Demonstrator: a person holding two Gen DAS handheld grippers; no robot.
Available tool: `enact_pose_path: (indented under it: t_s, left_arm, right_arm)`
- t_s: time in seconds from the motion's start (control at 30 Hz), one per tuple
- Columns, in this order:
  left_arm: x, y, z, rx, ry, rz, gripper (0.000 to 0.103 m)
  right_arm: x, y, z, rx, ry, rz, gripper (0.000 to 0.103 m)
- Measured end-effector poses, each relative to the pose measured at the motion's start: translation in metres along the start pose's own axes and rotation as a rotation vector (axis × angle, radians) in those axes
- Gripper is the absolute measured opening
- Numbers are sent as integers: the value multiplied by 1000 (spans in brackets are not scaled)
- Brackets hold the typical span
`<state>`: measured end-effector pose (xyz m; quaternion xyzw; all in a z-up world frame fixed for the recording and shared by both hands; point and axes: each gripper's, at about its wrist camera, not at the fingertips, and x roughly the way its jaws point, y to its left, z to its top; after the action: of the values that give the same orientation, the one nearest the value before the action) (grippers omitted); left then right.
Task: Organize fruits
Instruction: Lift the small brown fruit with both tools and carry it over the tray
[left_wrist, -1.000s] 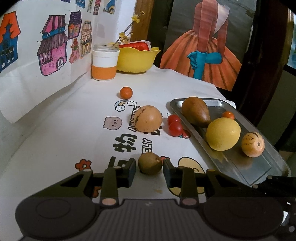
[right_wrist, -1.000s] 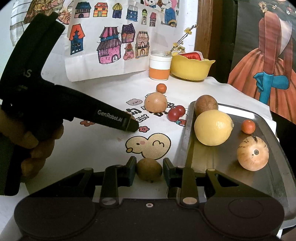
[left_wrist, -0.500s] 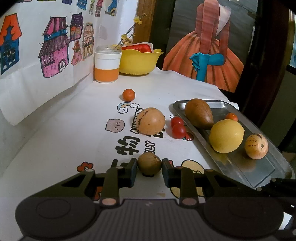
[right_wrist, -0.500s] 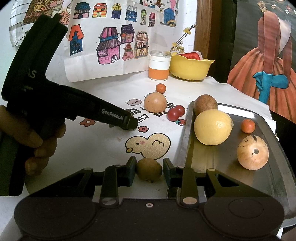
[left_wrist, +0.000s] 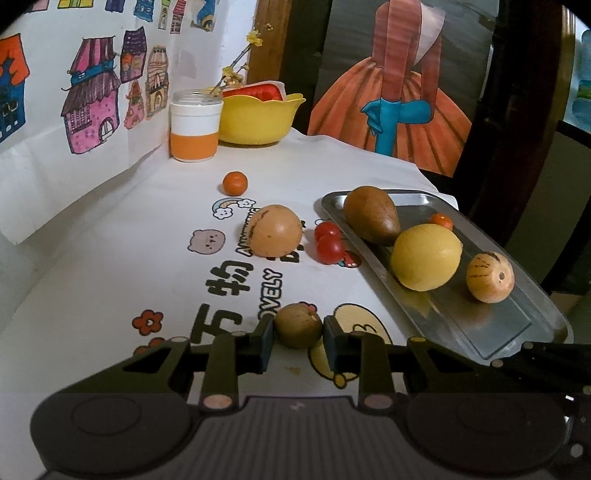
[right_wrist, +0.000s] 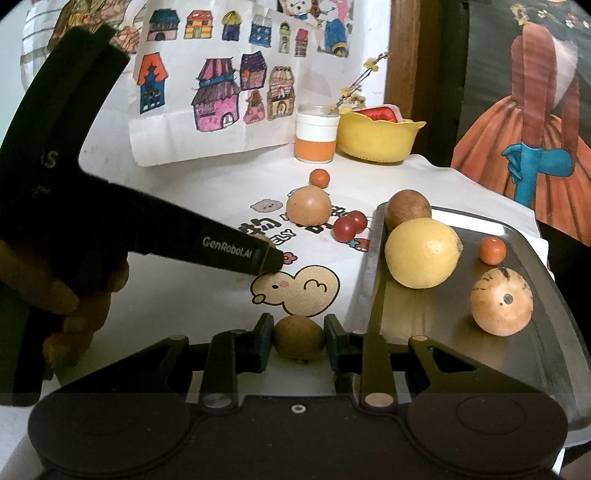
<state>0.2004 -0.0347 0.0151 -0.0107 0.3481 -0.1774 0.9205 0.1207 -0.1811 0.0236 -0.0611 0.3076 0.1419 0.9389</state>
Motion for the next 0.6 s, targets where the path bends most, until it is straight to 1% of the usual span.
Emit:
enact_pose_path:
  t_s: [0.4,0.6]
  left_arm:
    - [-5,-8,1,-5,-7,-3,31]
    - [-6,-18,5,1,-18,-19,31]
  right_arm:
    - [-15,-2,-1,12,-40,-1,31]
    - [-25,-11,1,28,-68,-27,32]
